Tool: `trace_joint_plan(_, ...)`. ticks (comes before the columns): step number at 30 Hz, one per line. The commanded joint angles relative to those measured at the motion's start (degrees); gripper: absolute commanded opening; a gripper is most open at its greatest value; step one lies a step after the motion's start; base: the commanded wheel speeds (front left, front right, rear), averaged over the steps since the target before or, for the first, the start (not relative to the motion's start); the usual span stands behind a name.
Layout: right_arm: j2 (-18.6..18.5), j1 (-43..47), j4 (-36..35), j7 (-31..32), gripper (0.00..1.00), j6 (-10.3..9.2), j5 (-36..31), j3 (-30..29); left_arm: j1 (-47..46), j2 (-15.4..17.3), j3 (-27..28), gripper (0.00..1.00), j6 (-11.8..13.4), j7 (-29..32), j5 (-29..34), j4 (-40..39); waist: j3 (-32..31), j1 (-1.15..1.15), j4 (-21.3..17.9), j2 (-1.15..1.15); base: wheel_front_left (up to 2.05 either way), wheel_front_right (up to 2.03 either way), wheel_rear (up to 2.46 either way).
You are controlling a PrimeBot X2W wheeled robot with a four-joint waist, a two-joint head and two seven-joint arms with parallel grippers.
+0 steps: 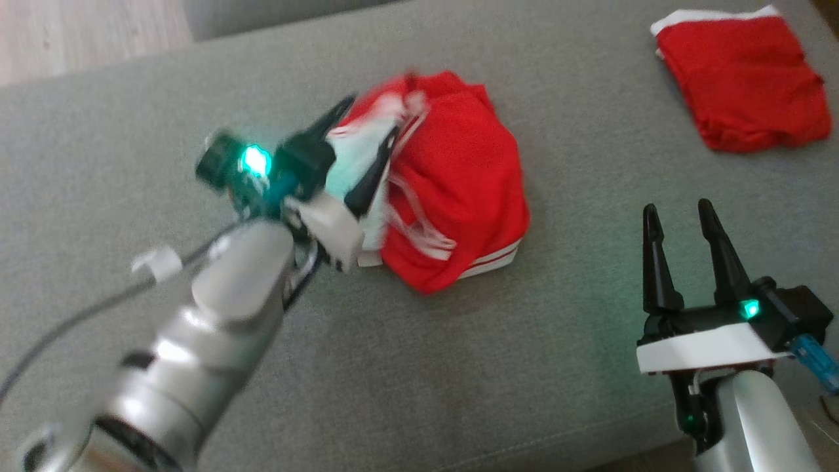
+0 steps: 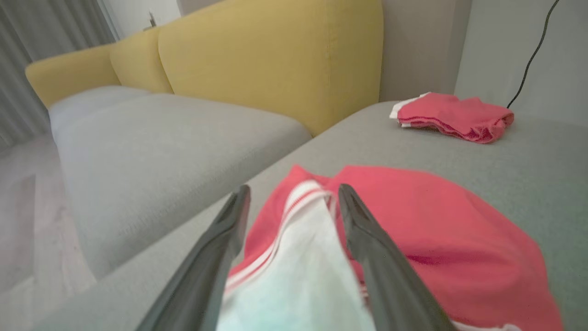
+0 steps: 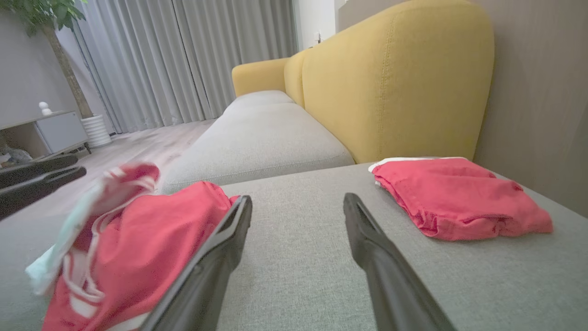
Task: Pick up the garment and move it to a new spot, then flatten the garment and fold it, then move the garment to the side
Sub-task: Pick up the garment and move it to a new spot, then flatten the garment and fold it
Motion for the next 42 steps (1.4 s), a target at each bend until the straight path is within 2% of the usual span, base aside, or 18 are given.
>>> trace_joint_plan(1, -0.22, -1.05, -1.53, 0.03, 1.0, -0.04, 0.24, 1.4, -2.28, 0.25, 3.66, 1.0, 1.87, -0.68, -0.3, -2.73, 1.56, -0.03, 0.9, 0.0, 0.0, 0.0, 0.0)
trace_joint_plan(2, -0.22, -0.85, -1.33, 0.03, 1.0, -0.04, 0.09, 1.3, 0.01, -0.11, 5.89, 1.0, 3.78, -0.71, -0.3, -4.8, 1.43, -0.03, 1.65, 0.0, 0.0, 0.0, 0.0)
trace_joint_plan(6, -0.22, 1.12, -0.45, 0.03, 1.0, -0.04, -1.03, 0.61, 12.59, -1.21, 14.85, 1.0, 6.09, -0.74, -1.25, -10.64, -1.47, -0.03, 5.27, 0.0, 0.0, 0.0, 0.0)
trace_joint_plan(12, -0.22, 6.05, 1.02, 0.03, 1.0, -0.04, -1.16, -0.32, 31.0, -3.33, 28.25, 1.0, 7.79, -0.75, 0.98, -18.72, -9.31, -0.03, 10.7, 0.0, 0.0, 0.0, 0.0)
trace_joint_plan(16, -0.22, 8.8, 0.57, 0.03, 1.0, -0.04, -0.66, -0.19, 42.37, -4.45, 35.98, 1.0, 8.19, -0.76, 5.88, -27.74, -12.47, -0.03, 13.24, 0.0, 0.0, 0.0, 0.0)
trace_joint_plan(19, -0.22, 10.61, -0.28, 0.03, 1.0, -0.04, -0.54, -0.01, 49.14, -4.86, 39.29, 1.0, 8.52, -0.76, 10.53, -34.33, -14.23, -0.03, 14.68, 0.0, 0.0, 0.0, 0.0)
trace_joint_plan(23, -0.22, 12.26, -1.22, 0.03, 1.0, -0.04, -0.91, 0.12, 54.16, -5.03, 41.15, 1.0, 9.44, -0.76, 14.05, -40.12, -15.44, -0.03, 15.56, 0.0, 0.0, 0.0, 0.0)
trace_joint_plan(27, -0.22, 13.86, -2.2, 0.03, 1.0, -0.04, -0.79, 0.14, 58.48, -5.07, 40.75, 1.0, 10.5, -0.76, 16.07, -44.61, -16.15, -0.03, 16.09, 0.0, 0.0, 0.0, 0.0)
trace_joint_plan(32, -0.22, 14.56, -2.43, 0.02, 1.0, -0.04, -0.5, 0.23, 60.07, -5.08, 40.16, 1.0, 11.37, -0.76, 17.13, -45.76, -16.37, -0.03, 16.24, 0.0, 0.0, 0.0, 0.0)
trace_joint_plan(42, -0.21, 14.49, -2.04, 0.02, 1.0, -0.04, 0.03, -0.02, 59.79, -5.09, 38.75, 1.0, 11.39, -0.76, 18.19, -45.52, -16.29, -0.03, 16.35, 0.0, 0.0, 0.0, 0.0)
